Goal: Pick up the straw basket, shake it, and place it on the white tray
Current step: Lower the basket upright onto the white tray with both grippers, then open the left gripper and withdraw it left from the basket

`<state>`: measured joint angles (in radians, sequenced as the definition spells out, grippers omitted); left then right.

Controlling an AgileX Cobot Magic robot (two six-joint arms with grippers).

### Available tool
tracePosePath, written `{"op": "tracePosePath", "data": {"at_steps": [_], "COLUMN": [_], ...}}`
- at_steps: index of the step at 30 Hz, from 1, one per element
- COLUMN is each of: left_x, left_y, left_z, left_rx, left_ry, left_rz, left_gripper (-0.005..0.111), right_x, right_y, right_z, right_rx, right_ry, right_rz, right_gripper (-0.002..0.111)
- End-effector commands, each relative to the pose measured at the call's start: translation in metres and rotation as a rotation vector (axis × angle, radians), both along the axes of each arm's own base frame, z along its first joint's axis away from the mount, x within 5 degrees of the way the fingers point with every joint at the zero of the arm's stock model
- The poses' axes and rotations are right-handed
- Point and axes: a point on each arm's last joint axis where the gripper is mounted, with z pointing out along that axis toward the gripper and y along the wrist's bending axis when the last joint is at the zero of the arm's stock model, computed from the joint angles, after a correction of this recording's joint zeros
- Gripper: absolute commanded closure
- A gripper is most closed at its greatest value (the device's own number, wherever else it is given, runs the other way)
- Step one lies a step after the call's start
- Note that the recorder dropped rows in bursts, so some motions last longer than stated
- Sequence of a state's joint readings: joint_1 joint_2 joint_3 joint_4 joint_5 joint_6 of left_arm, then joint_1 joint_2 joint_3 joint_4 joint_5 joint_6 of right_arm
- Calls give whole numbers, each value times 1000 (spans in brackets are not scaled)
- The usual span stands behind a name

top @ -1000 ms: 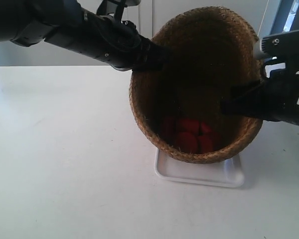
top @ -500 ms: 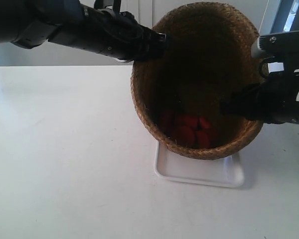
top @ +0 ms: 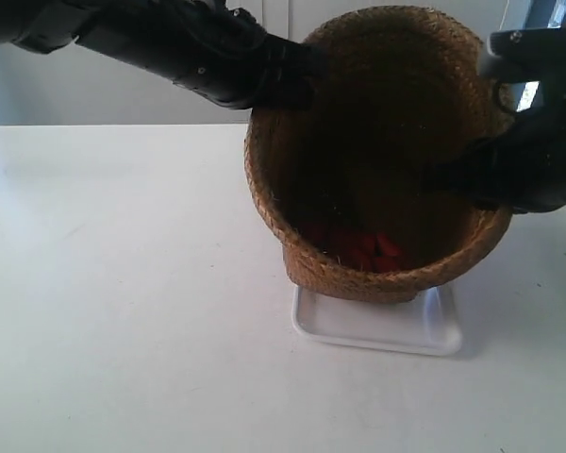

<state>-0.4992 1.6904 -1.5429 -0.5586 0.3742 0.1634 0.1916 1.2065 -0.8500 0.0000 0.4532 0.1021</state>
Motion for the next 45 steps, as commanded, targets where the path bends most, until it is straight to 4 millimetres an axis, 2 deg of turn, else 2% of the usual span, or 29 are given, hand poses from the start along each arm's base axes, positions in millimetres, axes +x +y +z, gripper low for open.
{"op": "tracePosePath", "data": {"at_steps": [1,4,6,17,18,20,23,25,28,30,32,37,41,45], "left_x": [2,17,25,31,32,35,37,38,38,36,33,19,-1,-17], "left_y": [-2,1,3,5,4,3,2,2,3,4,6,15,27,38], "left_z": [11,-7,-14,-14,-16,-21,-25,-24,-20,-16,-8,21,51,72], "left_rx": [-36,-33,-36,23,24,31,28,22,18,24,37,80,110,138], "left_ry": [91,214,232,141,144,151,158,146,125,100,59,-76,-165,-227], "left_rz": [47,118,139,118,119,113,113,119,124,123,108,67,59,58], "left_gripper": [107,107,107,107,105,94,70,57,45,42,41,41,41,41], "right_x": [1,2,4,39,41,45,45,45,46,46,46,38,16,-7], "right_y": [0,-3,-5,2,1,-3,-6,-6,-5,-5,-5,-7,-10,-14], "right_z": [26,41,40,-3,-6,-8,-8,-7,-6,-5,-3,23,67,96], "right_rx": [-55,-103,-133,-159,-163,-161,-160,-159,-154,-152,-150,-138,-105,-81], "right_ry": [9,16,45,161,165,162,161,157,144,137,124,36,-149,-275], "right_rz": [20,20,18,23,21,8,-3,-3,-5,-5,-4,-7,-13,-19], "right_gripper": [108,108,108,108,108,104,84,63,37,31,31,31,31,31]}}
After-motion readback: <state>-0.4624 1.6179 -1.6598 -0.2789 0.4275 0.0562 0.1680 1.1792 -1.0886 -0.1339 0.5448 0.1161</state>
